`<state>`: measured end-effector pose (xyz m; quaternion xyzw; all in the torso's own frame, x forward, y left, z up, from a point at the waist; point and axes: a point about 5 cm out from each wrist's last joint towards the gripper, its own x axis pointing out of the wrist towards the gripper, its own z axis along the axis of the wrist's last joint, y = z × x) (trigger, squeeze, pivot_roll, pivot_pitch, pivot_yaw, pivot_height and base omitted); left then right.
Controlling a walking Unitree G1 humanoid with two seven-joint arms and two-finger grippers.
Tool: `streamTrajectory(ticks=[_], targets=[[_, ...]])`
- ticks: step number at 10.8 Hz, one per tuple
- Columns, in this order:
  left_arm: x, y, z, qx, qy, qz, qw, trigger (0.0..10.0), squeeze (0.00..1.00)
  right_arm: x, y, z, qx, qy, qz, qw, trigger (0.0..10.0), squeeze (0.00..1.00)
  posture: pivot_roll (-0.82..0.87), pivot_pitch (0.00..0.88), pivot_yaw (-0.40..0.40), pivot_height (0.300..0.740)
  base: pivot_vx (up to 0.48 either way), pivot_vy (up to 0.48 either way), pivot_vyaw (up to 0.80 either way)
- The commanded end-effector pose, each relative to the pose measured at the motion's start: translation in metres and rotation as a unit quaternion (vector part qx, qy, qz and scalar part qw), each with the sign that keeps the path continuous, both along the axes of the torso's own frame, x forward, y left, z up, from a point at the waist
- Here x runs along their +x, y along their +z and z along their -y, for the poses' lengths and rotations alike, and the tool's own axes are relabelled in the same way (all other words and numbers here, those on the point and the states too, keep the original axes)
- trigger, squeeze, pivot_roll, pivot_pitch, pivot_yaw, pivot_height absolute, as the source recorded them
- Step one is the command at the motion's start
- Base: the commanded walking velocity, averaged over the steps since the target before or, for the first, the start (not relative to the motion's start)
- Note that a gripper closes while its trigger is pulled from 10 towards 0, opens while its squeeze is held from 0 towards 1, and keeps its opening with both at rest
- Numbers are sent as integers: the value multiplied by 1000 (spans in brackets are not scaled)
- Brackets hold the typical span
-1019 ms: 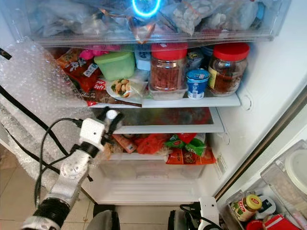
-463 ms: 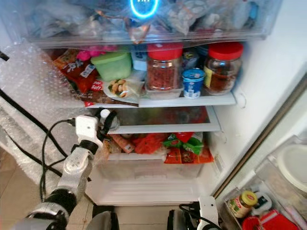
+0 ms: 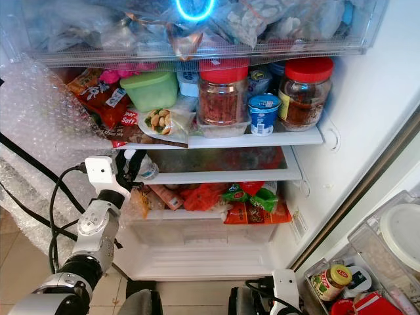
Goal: Restocking fridge
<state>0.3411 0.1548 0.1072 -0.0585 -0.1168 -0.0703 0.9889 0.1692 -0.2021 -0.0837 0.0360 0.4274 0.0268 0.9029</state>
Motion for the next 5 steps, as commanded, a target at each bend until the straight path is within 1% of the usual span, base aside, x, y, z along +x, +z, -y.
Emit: streamTrajectory(ticks=[1,2,3,4,5], targets=[[-6,-22,0,19,-11,-55,998,10000,0,-25,-12,-6,11,-1,-48,999,10000,0,-57,75,49,626,0,0,0],[-13,-30,4,36,-36,-64,997,10000,0,-25,-12,-6,12,-2,-47,999,10000,0,-62,74,52,626,0,0,0],[-19,-32,5,67,-45,-51,995,10000,0,-25,-12,-6,13,-4,-46,999,10000,0,-58,75,51,626,0,0,0],[-20,-29,3,64,-33,-34,997,10000,0,-25,-12,-6,12,-4,-46,999,10000,0,-53,78,48,626,0,0,0],[-13,-18,4,89,-28,-10,996,10000,0,-25,-12,-6,11,0,-47,999,10000,0,-54,78,47,626,0,0,0]])
